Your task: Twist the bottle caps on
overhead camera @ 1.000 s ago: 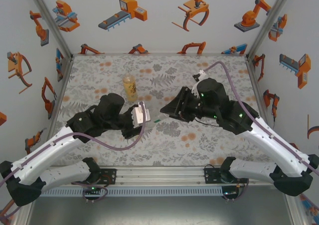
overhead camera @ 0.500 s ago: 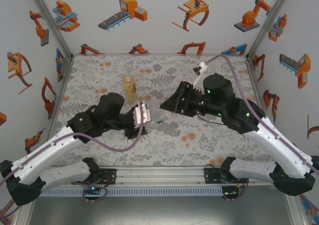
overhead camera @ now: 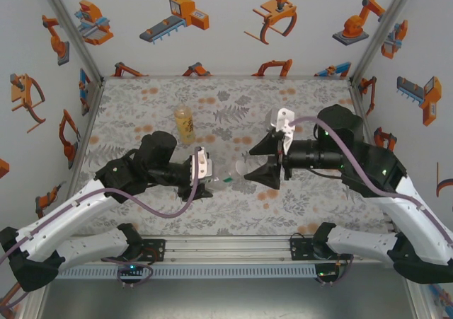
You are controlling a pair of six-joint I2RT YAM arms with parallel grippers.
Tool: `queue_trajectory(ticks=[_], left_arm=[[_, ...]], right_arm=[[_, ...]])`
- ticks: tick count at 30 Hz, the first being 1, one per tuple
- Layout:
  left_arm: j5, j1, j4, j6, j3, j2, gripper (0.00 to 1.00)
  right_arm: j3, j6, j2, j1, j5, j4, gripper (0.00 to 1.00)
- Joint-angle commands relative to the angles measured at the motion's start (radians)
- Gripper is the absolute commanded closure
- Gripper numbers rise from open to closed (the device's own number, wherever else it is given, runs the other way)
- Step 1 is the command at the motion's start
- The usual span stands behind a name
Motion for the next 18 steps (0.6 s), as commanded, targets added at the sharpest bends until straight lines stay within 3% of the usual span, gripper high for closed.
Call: queue_trajectory(ticks=[1,5,18], left_arm=[[0.067,-0.007,0.008,0.021,0.003,-0.015,1.00],[0.068,-0.007,0.001,0.022,0.005,-0.021,1.00],[0.072,-0.013,-0.005,0.007,0.024,-0.020,1.00]], right_arm=[[0.073,-0.327,0.042,0.001,-0.121,-0.125,0.39],[0.112,-0.391,0.098,0.001,-0.150,-0.178,0.40],[0.024,-0.343,0.096,0.013,-0.185,-0.057,0.52]])
